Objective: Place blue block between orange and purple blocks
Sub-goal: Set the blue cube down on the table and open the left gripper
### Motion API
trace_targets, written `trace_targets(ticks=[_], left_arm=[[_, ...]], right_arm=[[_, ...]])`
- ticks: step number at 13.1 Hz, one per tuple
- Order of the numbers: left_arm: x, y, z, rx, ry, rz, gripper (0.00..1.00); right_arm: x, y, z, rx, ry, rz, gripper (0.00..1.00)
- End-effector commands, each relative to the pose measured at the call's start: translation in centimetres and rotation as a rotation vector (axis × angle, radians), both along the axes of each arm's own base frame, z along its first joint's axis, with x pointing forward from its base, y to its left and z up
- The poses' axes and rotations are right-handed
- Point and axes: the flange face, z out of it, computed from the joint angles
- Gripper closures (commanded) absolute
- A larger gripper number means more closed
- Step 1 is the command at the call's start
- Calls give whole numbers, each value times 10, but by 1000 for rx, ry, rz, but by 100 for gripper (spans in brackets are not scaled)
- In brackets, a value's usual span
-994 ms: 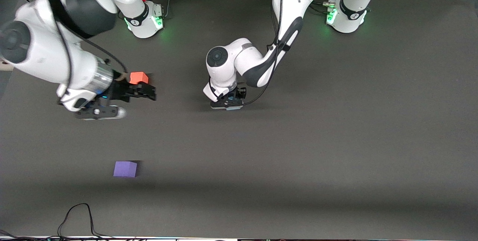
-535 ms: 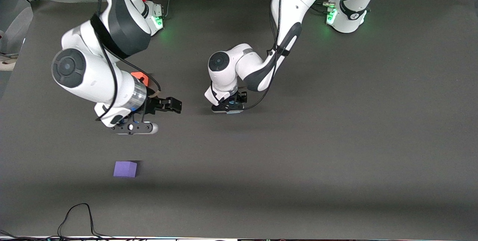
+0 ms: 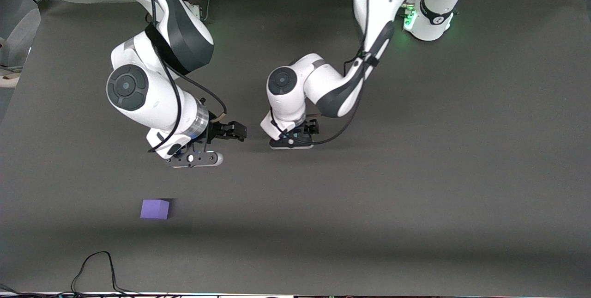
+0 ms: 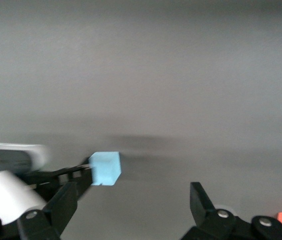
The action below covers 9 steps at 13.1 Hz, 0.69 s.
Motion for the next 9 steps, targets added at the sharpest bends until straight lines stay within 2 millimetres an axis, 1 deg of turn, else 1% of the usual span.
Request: trace_targets(ticks=[1, 2, 3, 4, 5, 6, 7, 8, 9], left_arm=[[13, 51, 28, -27, 59, -32, 0], [28, 80, 33, -41, 78, -39, 0], [46, 115, 38, -53, 92, -36, 0], [66, 155, 41, -55, 106, -31, 0], [88, 199, 45, -51, 124, -26, 0], [107, 247, 51, -52, 142, -26, 0], [121, 293, 67, -73, 153, -23, 0], [129, 335, 85, -92, 165, -25, 0], [133, 378, 103, -97, 178, -34, 0]], right_arm=[[22, -43, 3, 0, -22, 31, 0], [21, -43, 3, 2, -19, 26, 0], [17, -32, 3, 5, -17, 33, 0], [11, -18, 2, 4, -14, 34, 0], [4, -1, -1, 3, -11, 47, 0], [-8, 24, -7, 2, -12, 52, 0], [-21, 54, -17, 1, -19, 33, 0], [-30, 76, -32, -8, -17, 19, 0], [-41, 100, -47, -13, -18, 27, 0]])
